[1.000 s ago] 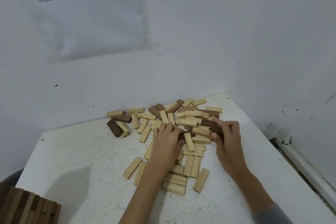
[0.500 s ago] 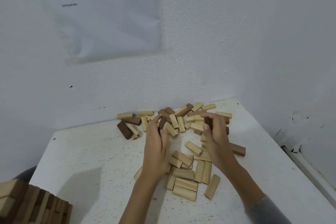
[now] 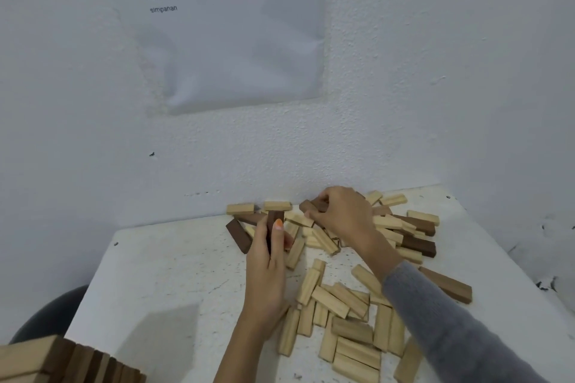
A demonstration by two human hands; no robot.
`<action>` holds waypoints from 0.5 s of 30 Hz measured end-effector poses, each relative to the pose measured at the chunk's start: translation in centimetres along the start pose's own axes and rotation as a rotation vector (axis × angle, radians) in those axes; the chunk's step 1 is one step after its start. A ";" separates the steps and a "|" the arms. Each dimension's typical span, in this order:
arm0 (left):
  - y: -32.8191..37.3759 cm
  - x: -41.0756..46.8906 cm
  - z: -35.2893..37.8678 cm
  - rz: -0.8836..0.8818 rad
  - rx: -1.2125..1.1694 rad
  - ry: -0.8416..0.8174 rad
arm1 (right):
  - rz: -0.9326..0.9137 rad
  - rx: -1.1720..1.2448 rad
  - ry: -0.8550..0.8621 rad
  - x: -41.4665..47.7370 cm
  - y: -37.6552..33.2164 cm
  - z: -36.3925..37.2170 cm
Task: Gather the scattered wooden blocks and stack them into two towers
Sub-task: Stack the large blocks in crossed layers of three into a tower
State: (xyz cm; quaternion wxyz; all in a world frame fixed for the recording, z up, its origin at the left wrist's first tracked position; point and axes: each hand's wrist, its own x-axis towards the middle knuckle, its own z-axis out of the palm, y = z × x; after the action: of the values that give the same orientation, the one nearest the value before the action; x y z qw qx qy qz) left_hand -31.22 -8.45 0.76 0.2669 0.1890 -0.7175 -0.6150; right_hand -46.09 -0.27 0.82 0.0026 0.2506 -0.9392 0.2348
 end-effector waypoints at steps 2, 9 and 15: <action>-0.3 0.2 -0.2 -0.017 -0.009 0.002 | 0.020 -0.020 -0.015 0.4 -0.2 0.2; -0.7 0.3 -0.7 -0.006 0.096 0.013 | 0.036 0.164 -0.002 -0.4 0.2 0.7; -0.4 -0.1 -1.4 -0.029 0.030 0.006 | 0.011 0.407 0.053 -1.3 0.6 1.1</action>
State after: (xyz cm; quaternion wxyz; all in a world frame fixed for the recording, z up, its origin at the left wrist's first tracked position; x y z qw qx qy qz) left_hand -30.34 -9.52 0.49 0.2575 0.2052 -0.7231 -0.6073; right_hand -45.10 0.31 -0.63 -0.0247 0.2348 -0.8732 0.4264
